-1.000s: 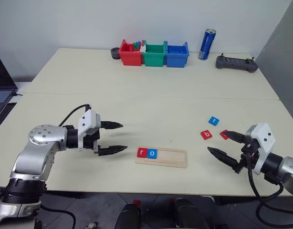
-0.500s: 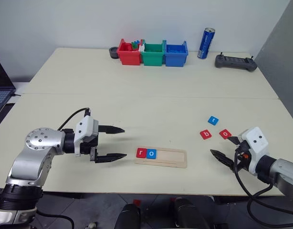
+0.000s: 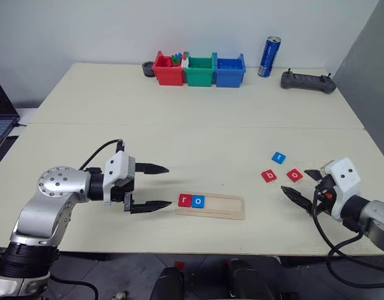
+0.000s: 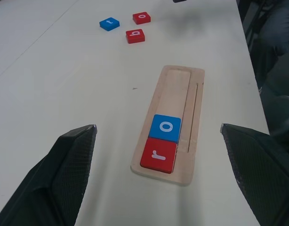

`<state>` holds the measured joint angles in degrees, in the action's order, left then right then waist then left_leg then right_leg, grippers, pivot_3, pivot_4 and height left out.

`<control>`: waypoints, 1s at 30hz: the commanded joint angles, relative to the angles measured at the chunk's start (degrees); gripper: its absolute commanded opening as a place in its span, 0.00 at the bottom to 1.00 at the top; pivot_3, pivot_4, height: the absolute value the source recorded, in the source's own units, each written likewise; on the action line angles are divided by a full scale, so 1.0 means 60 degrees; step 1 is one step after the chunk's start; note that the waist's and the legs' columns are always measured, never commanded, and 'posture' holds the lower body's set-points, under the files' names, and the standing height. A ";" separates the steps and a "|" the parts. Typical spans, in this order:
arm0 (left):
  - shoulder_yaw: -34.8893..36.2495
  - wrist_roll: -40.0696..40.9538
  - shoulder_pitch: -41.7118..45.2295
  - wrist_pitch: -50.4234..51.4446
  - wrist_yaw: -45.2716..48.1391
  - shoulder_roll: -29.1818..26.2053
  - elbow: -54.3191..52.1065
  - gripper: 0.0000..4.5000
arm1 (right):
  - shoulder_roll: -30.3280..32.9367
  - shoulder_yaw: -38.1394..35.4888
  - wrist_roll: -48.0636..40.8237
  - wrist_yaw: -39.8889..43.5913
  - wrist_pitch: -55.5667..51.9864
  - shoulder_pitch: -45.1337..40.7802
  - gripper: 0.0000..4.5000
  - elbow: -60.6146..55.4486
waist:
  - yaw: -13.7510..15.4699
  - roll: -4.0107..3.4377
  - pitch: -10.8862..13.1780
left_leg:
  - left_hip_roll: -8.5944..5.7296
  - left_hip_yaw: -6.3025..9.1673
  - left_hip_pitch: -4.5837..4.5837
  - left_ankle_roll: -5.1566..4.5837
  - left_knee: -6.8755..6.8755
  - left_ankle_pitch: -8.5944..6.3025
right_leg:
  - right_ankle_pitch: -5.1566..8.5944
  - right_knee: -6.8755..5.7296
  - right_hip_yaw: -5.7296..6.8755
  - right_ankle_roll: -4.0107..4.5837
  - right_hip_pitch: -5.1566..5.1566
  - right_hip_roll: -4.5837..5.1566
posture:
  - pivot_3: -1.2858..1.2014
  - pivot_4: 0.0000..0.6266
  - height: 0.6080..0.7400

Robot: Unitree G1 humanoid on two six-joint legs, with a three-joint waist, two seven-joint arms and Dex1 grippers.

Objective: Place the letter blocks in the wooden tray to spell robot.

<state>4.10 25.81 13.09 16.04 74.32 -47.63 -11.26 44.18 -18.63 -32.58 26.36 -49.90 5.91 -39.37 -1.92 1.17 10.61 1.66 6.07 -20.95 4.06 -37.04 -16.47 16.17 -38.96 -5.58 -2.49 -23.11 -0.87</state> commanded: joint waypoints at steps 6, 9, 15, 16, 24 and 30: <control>-0.0070 0.0199 0.0203 -0.0020 -0.0127 0.0104 -0.0261 0.99 | 0.0184 -0.0274 0.0101 0.0095 -0.0045 0.0059 1.00 -0.0300 | 0.0003 0.0000 0.0000 | 0.0000 -0.0001 -0.0001 0.0000 0.0000 0.0000 | 0.0000 0.0000 0.0000 0.0001 0.0000 0.0000 | 0.52 0.24 1.00; -0.0173 0.0125 0.0274 -0.0232 0.0060 0.0151 -0.0023 0.99 | 0.0120 -0.0463 0.0019 -0.0027 -0.0331 0.0178 1.00 -0.0471 | 0.0005 0.0000 0.0000 | -0.0001 -0.0001 -0.0001 0.0000 0.0000 0.0000 | -0.0001 0.0000 0.0000 0.0001 0.0000 0.0000 | 0.52 0.24 1.00; -0.0312 0.0055 0.0588 -0.0473 0.0408 0.0116 0.0460 0.99 | -0.0254 -0.0985 -0.0223 -0.0776 -0.1519 0.0245 1.00 -0.0673 | 0.0005 0.0000 0.0000 | -0.0001 -0.0001 -0.0002 0.0000 0.0000 0.0000 | -0.0003 0.0000 0.0000 0.0005 0.0000 0.0000 | 0.52 0.24 1.00; -0.0344 0.0026 0.0650 -0.0531 0.0465 0.0125 0.0557 0.99 | -0.0286 -0.1066 -0.0262 -0.0831 -0.1669 0.0260 1.00 -0.0747 | 0.0004 0.0000 0.0000 | -0.0001 -0.0001 -0.0001 0.0000 -0.0001 0.0000 | -0.0003 0.0000 0.0000 0.0005 0.0000 0.0000 | 0.52 0.24 1.00; -0.0578 -0.0025 0.0998 -0.0679 0.0651 0.0234 0.0882 0.99 | -0.0341 -0.1116 -0.0325 -0.1041 -0.2155 0.0087 1.00 -0.1098 | -0.0006 0.0000 0.0000 | 0.0000 -0.0001 -0.0001 0.0000 0.0001 0.0000 | -0.0002 0.0000 -0.0001 0.0004 -0.0001 -0.0001 | 0.52 0.24 1.00; -0.0585 0.0192 0.0979 -0.0137 0.0394 0.0175 0.0171 0.99 | -0.0273 -0.0910 -0.0223 -0.0911 -0.1877 -0.0081 1.00 -0.1010 | -0.0006 0.0000 0.0000 | 0.0000 0.0000 -0.0004 0.0000 0.0001 0.0000 | -0.0001 0.0000 0.0000 0.0002 -0.0002 -0.0001 | 0.52 0.24 1.00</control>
<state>0.27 25.88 18.35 14.64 77.23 -46.16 -7.38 42.17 -23.47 -34.34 20.86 -62.62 6.05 -44.19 -1.95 1.17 10.61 1.66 6.06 -20.98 4.06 -37.04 -16.47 16.16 -38.96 -5.58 -2.48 -23.12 -0.87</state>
